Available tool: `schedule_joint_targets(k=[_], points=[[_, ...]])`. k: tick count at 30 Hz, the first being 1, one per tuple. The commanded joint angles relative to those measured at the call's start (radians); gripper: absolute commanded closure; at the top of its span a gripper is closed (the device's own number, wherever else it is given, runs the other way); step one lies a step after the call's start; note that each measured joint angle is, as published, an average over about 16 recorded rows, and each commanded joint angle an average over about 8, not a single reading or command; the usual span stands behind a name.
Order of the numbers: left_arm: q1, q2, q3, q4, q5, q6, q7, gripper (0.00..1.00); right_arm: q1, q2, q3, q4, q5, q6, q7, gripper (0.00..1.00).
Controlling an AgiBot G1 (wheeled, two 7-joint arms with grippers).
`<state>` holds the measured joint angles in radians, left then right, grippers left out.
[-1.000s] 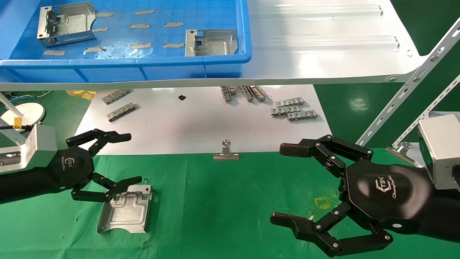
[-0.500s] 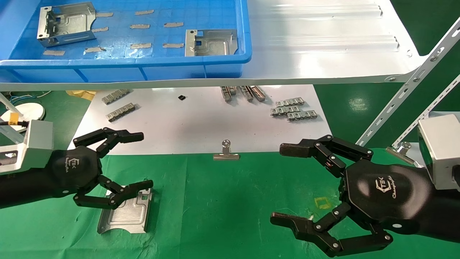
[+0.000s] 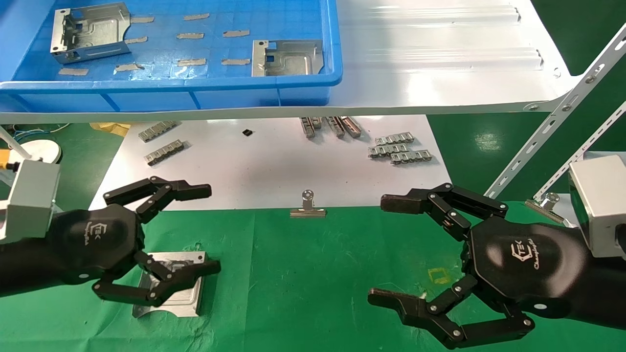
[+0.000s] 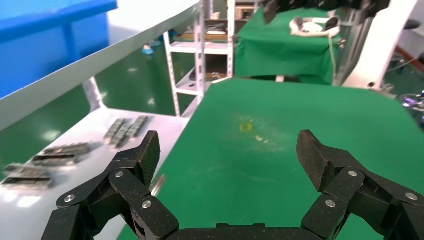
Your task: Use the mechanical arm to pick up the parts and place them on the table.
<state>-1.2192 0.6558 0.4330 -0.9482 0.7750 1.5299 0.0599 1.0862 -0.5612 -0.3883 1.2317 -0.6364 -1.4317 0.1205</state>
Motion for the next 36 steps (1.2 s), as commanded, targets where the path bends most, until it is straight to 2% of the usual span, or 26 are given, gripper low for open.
schedule_joint_targets(k=[1,19,36], points=[[0.016,-0.005,-0.017,-0.036,-0.005,-0.004,-0.027,0.0,0.0,0.0,0.0,0.0,0.0,0.0,0.0,0.0],[0.145,-0.045,-0.154,-0.338,-0.045,-0.034,-0.246,0.0,0.0,0.0,0.0,0.0,0.0,0.0,0.0,0.0],[0.15,-0.047,-0.159,-0.346,-0.048,-0.036,-0.251,0.0,0.0,0.0,0.0,0.0,0.0,0.0,0.0,0.0]])
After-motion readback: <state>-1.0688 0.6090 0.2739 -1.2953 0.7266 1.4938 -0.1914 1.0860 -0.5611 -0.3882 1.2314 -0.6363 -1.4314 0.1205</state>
